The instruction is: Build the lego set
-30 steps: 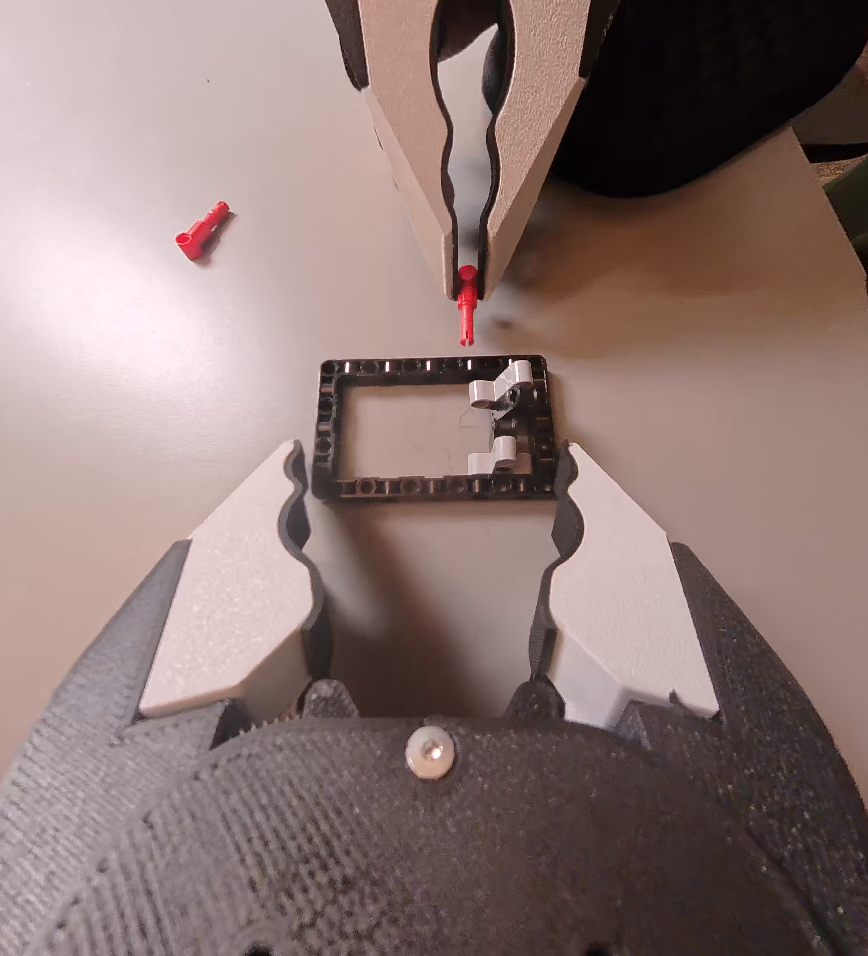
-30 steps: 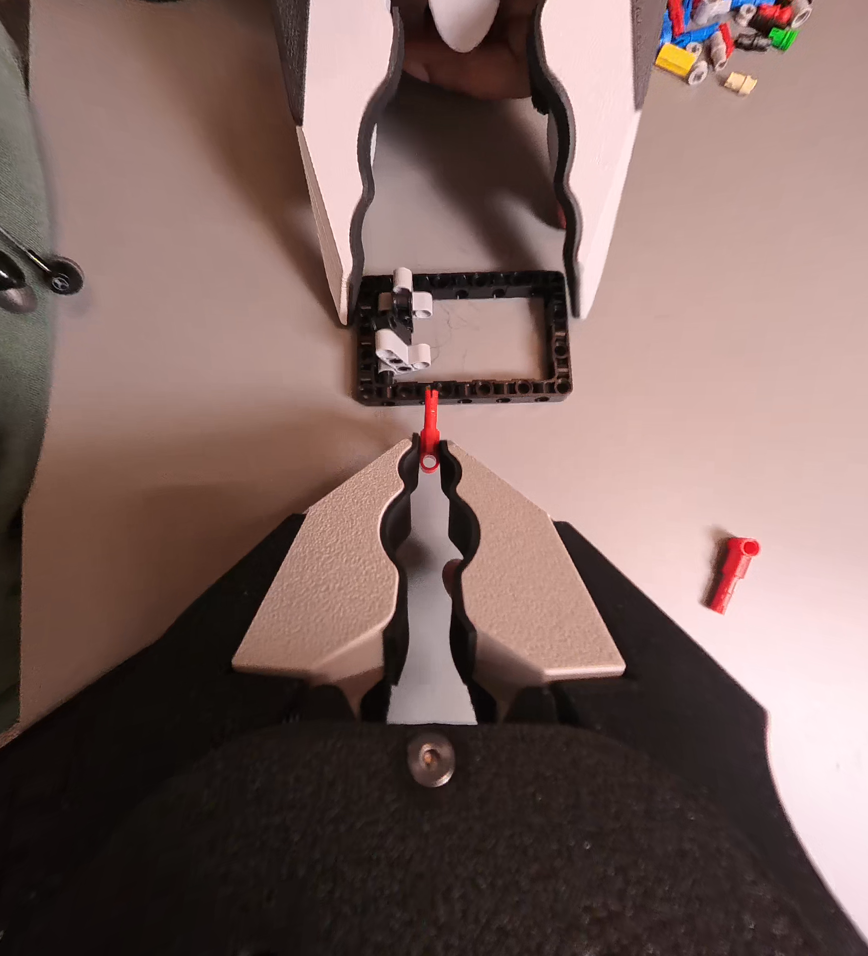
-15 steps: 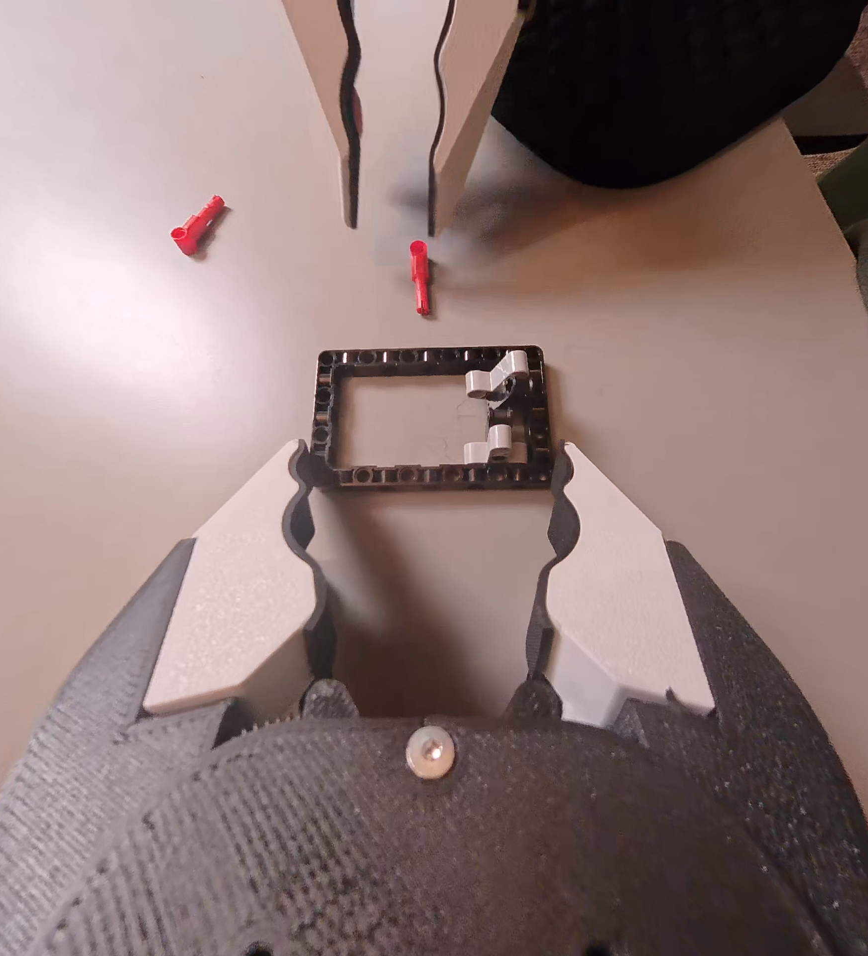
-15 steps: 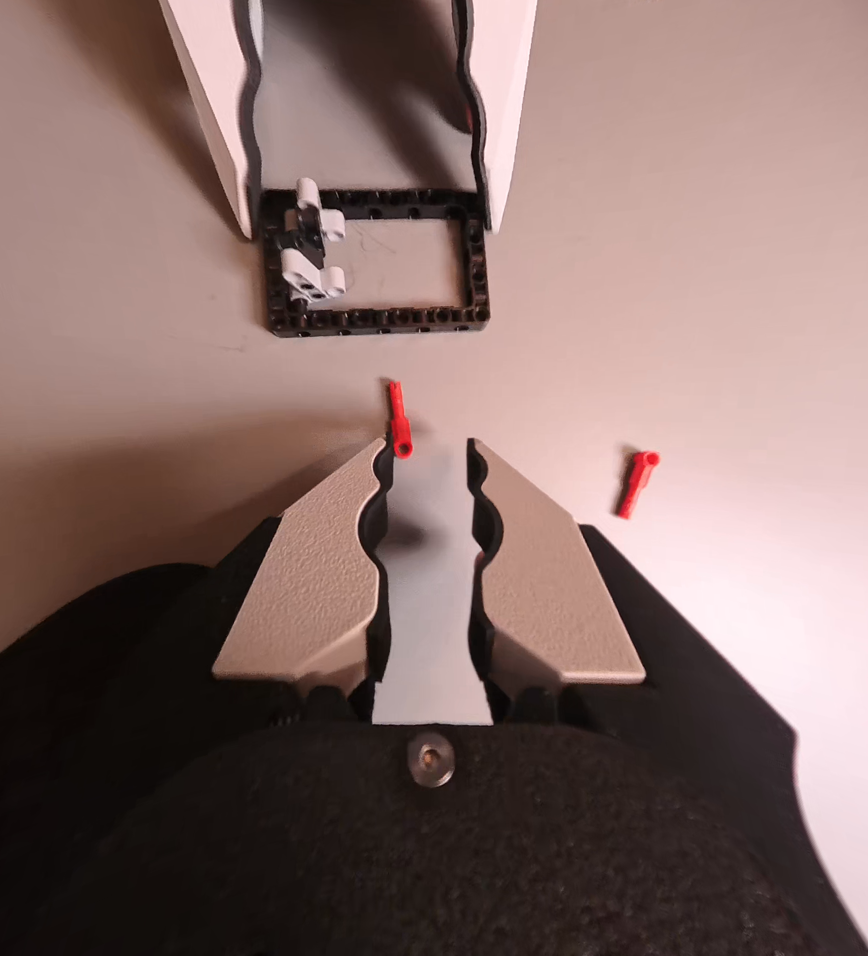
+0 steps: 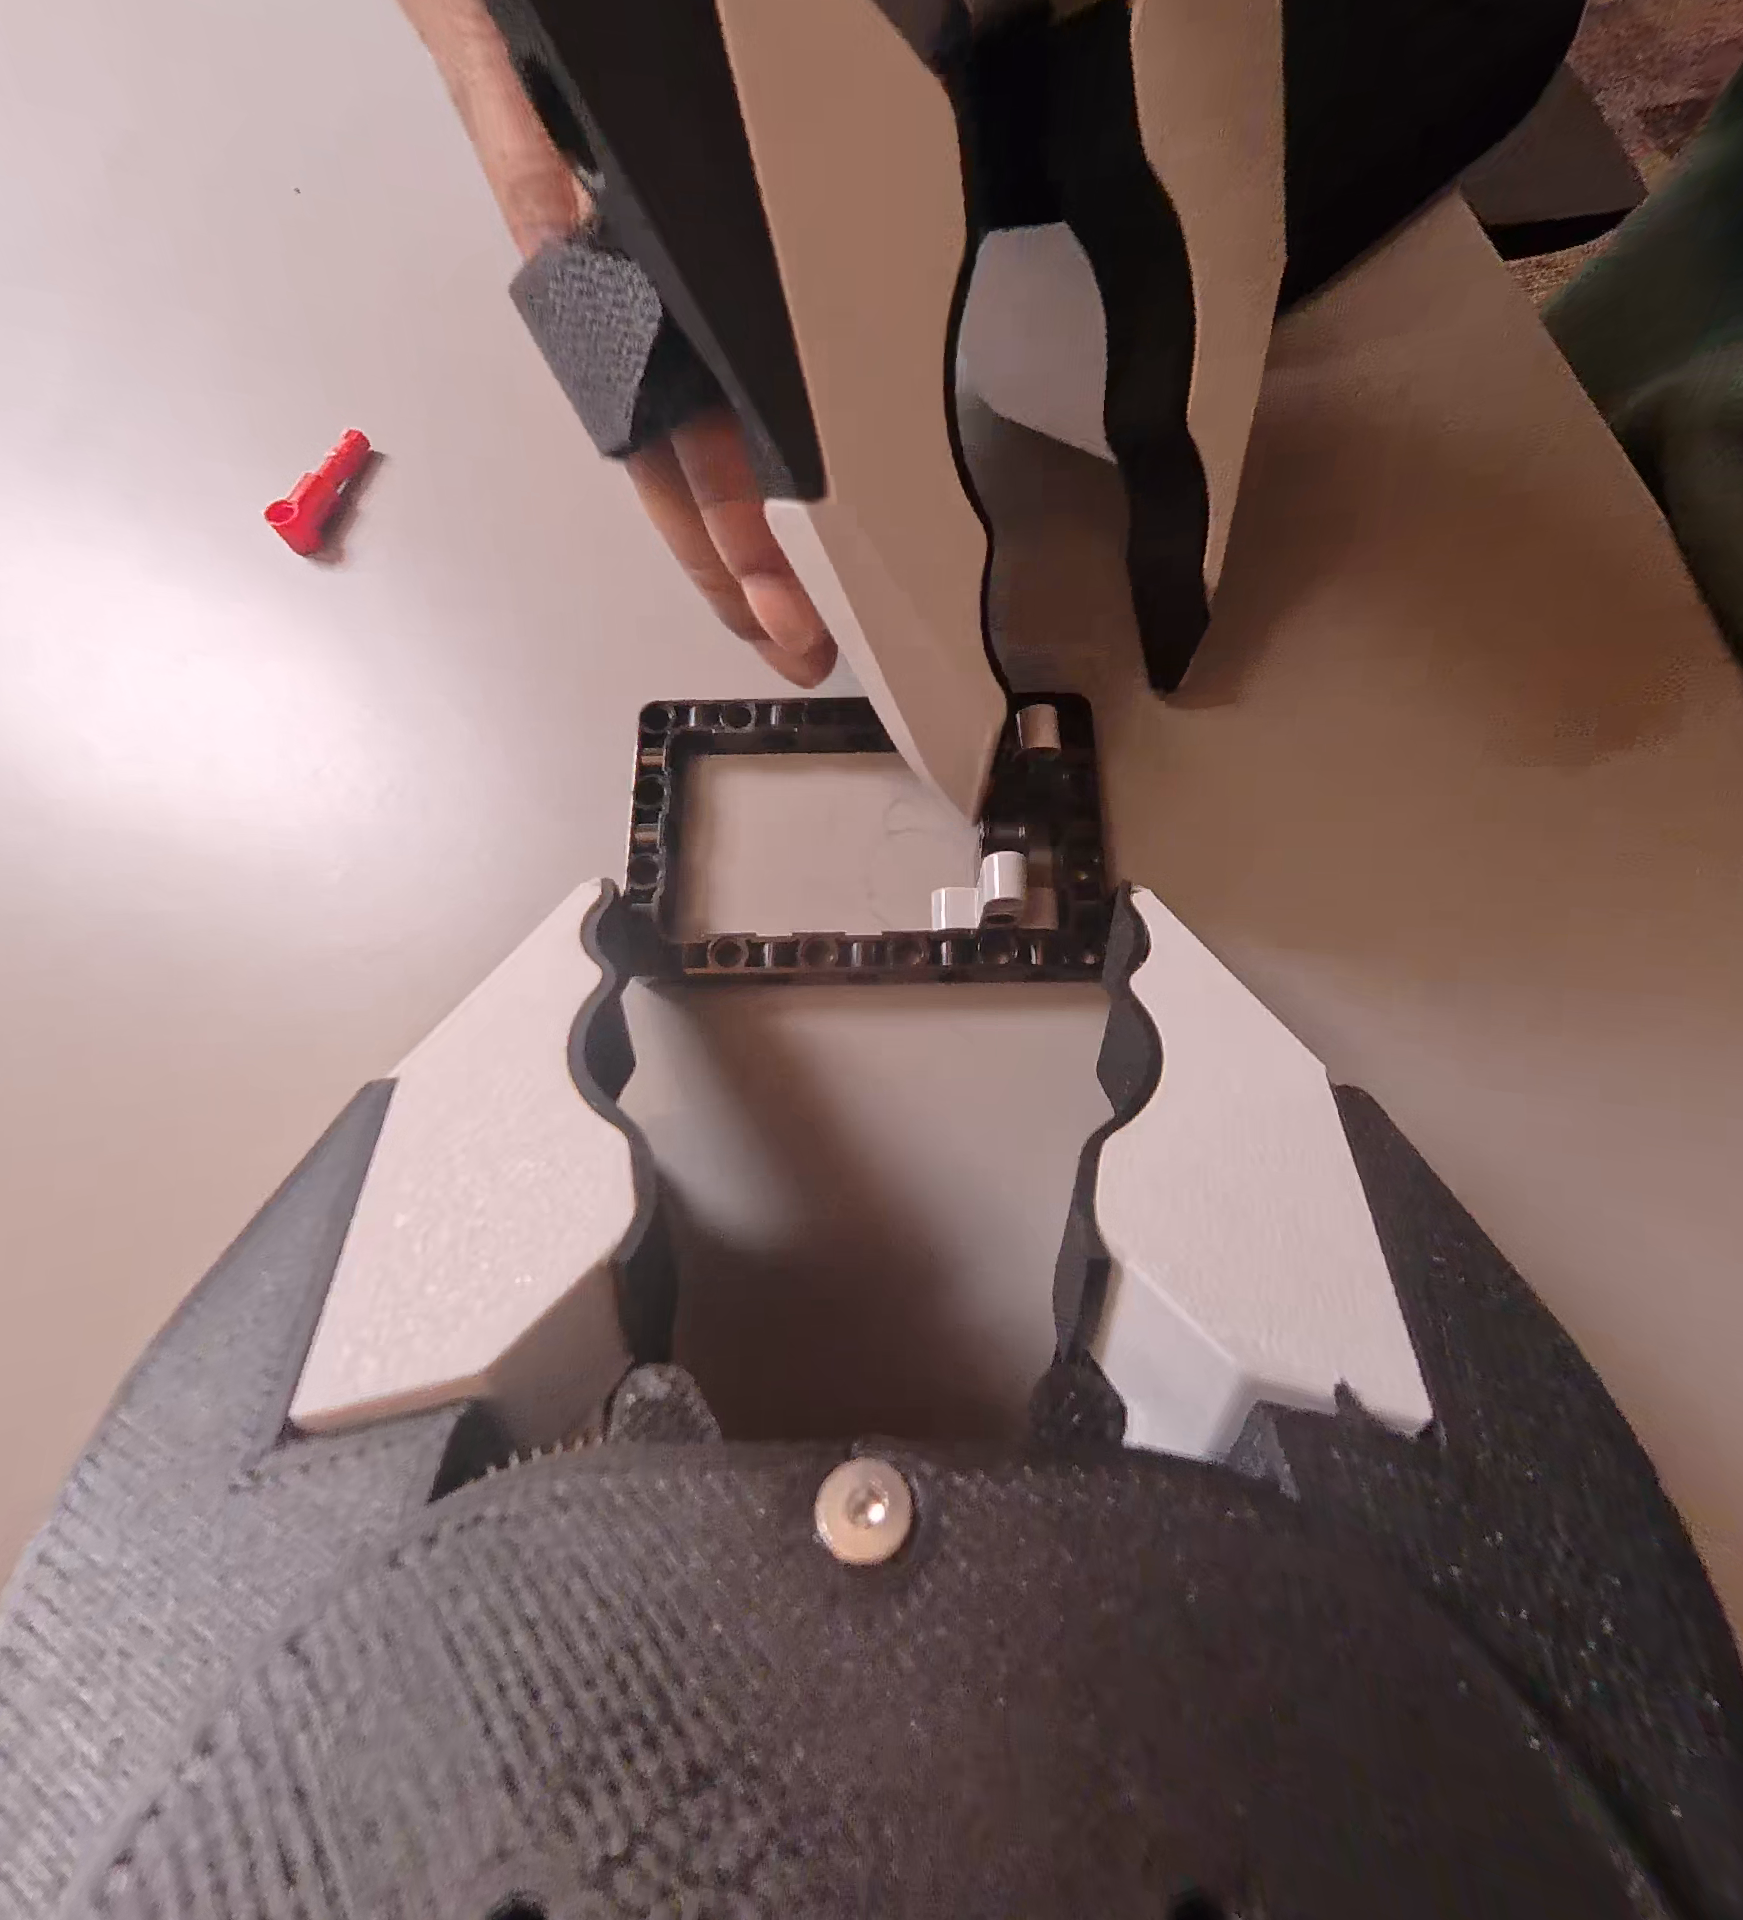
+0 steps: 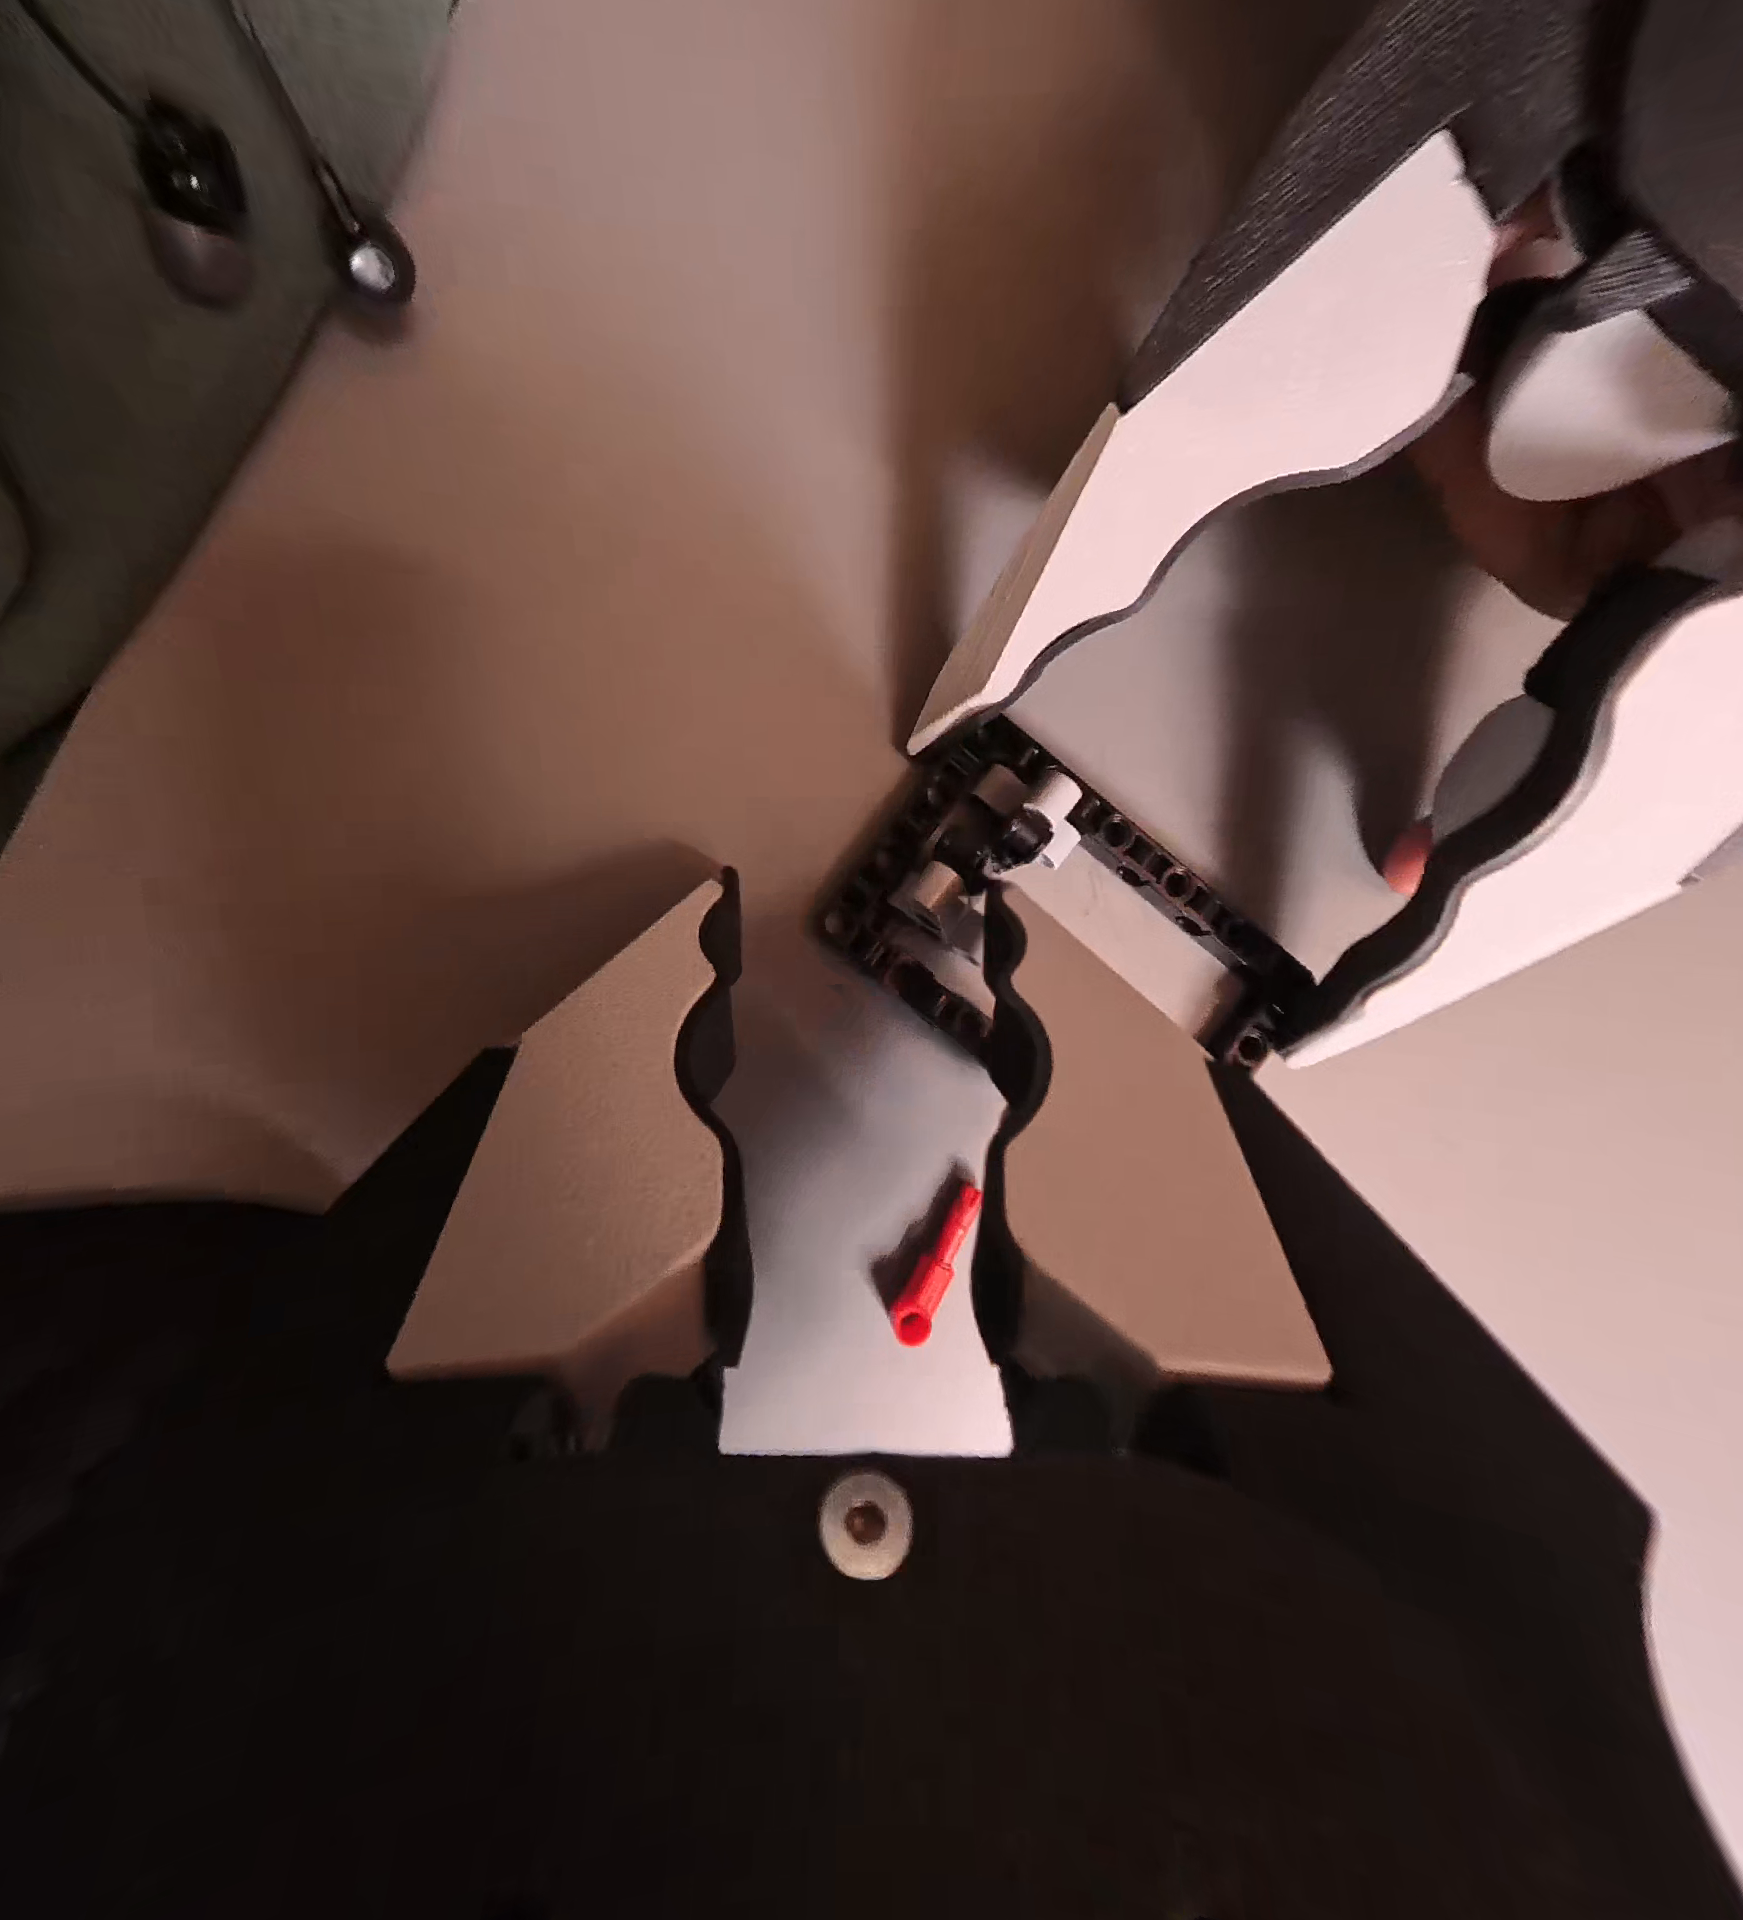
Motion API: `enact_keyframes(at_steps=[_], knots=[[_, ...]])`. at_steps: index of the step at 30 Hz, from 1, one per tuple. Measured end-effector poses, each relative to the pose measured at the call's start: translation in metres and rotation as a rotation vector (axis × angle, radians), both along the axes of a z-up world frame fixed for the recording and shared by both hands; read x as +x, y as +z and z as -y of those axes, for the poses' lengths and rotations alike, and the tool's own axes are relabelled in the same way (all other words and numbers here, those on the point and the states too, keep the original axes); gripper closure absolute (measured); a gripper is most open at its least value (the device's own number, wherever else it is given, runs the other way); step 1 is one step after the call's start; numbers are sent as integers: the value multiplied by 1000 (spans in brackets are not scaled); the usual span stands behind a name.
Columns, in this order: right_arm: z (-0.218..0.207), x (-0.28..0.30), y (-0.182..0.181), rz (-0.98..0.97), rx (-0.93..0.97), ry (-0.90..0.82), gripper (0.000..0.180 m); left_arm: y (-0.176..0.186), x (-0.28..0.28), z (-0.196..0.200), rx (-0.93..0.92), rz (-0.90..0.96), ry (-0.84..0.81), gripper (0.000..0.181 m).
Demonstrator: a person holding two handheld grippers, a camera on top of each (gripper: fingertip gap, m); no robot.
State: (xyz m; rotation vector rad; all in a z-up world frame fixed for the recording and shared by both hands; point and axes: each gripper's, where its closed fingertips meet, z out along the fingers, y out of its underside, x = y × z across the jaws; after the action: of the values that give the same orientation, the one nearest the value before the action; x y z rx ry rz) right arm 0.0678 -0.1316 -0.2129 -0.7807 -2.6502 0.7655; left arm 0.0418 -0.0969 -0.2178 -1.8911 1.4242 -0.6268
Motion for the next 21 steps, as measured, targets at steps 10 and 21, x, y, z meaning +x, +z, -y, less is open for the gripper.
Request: enact_keyframes(at_steps=[10,21], knots=[[-5,-3,-2,45,68,72,149,0,0,1,5,-2,-21,89],[-8,0,-3,69,106,65,152,0,0,1,4,-5,-21,89]])
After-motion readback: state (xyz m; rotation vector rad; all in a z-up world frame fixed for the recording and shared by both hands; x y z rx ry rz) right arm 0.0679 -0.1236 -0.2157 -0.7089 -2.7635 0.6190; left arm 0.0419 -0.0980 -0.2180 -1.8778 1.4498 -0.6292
